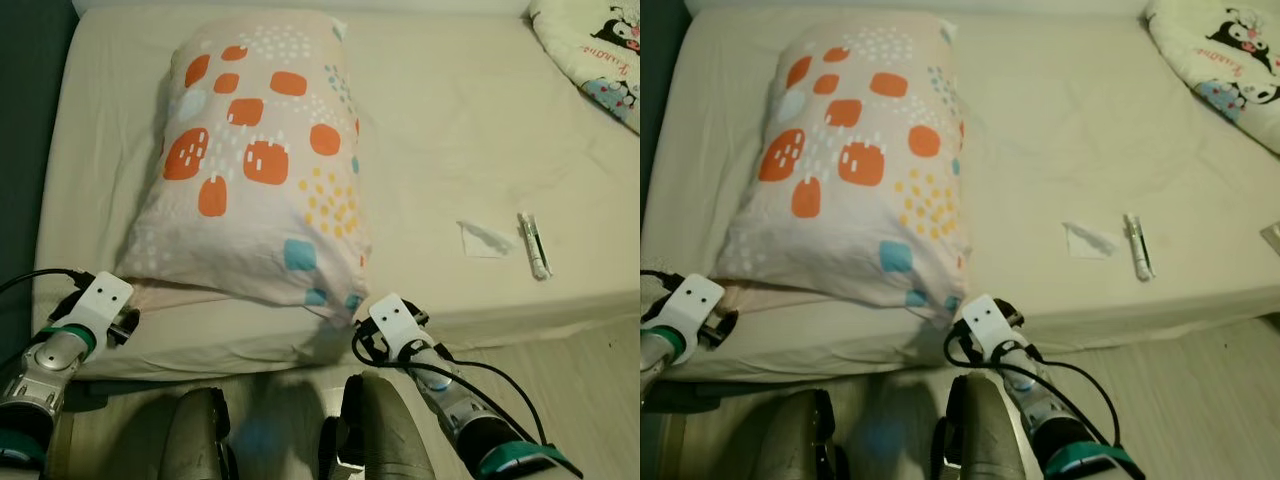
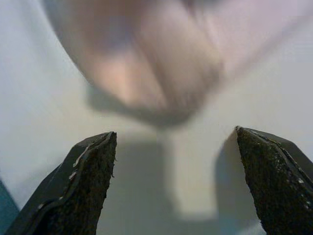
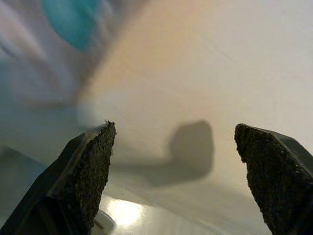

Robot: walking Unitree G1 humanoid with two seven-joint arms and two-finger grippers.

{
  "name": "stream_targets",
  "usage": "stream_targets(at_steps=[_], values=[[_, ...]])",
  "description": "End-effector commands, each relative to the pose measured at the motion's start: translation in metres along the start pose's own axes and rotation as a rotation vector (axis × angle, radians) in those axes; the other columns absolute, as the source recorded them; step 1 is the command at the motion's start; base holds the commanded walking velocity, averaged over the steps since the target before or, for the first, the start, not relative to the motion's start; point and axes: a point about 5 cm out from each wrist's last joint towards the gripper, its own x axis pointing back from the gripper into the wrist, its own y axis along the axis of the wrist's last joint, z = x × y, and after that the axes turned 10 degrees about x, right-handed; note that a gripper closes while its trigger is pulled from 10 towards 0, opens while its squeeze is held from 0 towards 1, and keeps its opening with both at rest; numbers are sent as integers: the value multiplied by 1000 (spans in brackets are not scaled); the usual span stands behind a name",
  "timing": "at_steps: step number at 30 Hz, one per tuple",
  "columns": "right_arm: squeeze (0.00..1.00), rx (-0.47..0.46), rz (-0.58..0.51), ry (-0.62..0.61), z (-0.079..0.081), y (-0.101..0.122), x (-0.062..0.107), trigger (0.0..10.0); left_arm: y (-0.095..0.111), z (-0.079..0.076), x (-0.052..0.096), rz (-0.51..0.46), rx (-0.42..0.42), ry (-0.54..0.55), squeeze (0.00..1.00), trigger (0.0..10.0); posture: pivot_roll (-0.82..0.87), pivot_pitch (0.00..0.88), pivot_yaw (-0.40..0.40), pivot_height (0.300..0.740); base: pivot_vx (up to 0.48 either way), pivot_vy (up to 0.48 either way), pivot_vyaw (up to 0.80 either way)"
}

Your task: Clean up the room

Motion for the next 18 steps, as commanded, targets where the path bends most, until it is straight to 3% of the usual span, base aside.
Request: stream_targets(at_steps=[1, 2, 3, 4, 5, 6, 7, 8, 9, 10, 11, 13, 14, 16, 17, 18], values=[[0, -42, -40, -96, -19, -8, 9, 10000, -28, -20, 13, 64, 51, -181, 0, 10000, 110, 236, -25, 615, 0, 0, 0], [0, -42, -40, -96, -19, -8, 9, 10000, -28, -20, 13, 64, 51, -181, 0, 10000, 110, 236, -25, 615, 0, 0, 0], [0, -61, -82, -145, -30, -4, 10, 10000, -31, -29, 21, 52, 78, -272, 0, 10000, 113, 234, -22, 615, 0, 0, 0], [0, -61, -82, -145, -30, -4, 10, 10000, -31, -29, 21, 52, 78, -272, 0, 10000, 113, 234, -22, 615, 0, 0, 0], [0, -89, -119, -181, -39, 0, 12, 10000, -29, -42, 34, 19, 96, -378, 0, 10000, 121, 222, -18, 615, 0, 0, 0], [0, -89, -119, -181, -39, 0, 12, 10000, -29, -42, 34, 19, 96, -378, 0, 10000, 121, 222, -18, 615, 0, 0, 0], [0, -120, -154, -195, -42, 4, 13, 10000, -22, -55, 49, -30, 114, -462, 0, 10000, 130, 209, -14, 615, 0, 0, 0], [0, -120, -154, -195, -42, 4, 13, 10000, -22, -55, 49, -30, 114, -462, 0, 10000, 130, 209, -14, 615, 0, 0, 0], [0, -164, -185, -200, -43, 7, 15, 10000, -11, -70, 66, -90, 140, -533, 0, 10000, 140, 193, -12, 615, 0, 0, 0], [0, -164, -185, -200, -43, 7, 15, 10000, -11, -70, 66, -90, 140, -533, 0, 10000, 140, 193, -12, 615, 0, 0, 0], [0, -265, -230, -191, -39, 13, 18, 10000, 8, -87, 84, -194, 191, -568, 0, 10000, 156, 179, -8, 615, 0, 0, 0], [0, -558, -292, -146, -14, 29, 24, 10000, 52, -107, 104, -421, 321, -456, 0, 10000, 186, 149, -9, 615, 0, 0, 0], [0, -558, -292, -146, -14, 29, 24, 10000, 52, -107, 104, -421, 321, -456, 0, 10000, 186, 149, -9, 615, 0, 0, 0], [0, -723, -311, -115, 6, 40, 27, 10000, 73, -110, 105, -532, 336, -333, 0, 10000, 200, 131, -11, 615, 0, 0, 0], [0, -723, -311, -115, 6, 40, 27, 10000, 73, -110, 105, -532, 336, -333, 0, 10000, 200, 131, -11, 615, 0, 0, 0], [0, -779, -313, -106, 15, 45, 27, 10000, 79, -110, 102, -565, 306, -289, 0, 10000, 209, 110, -8, 615, 0, 0, 0]])
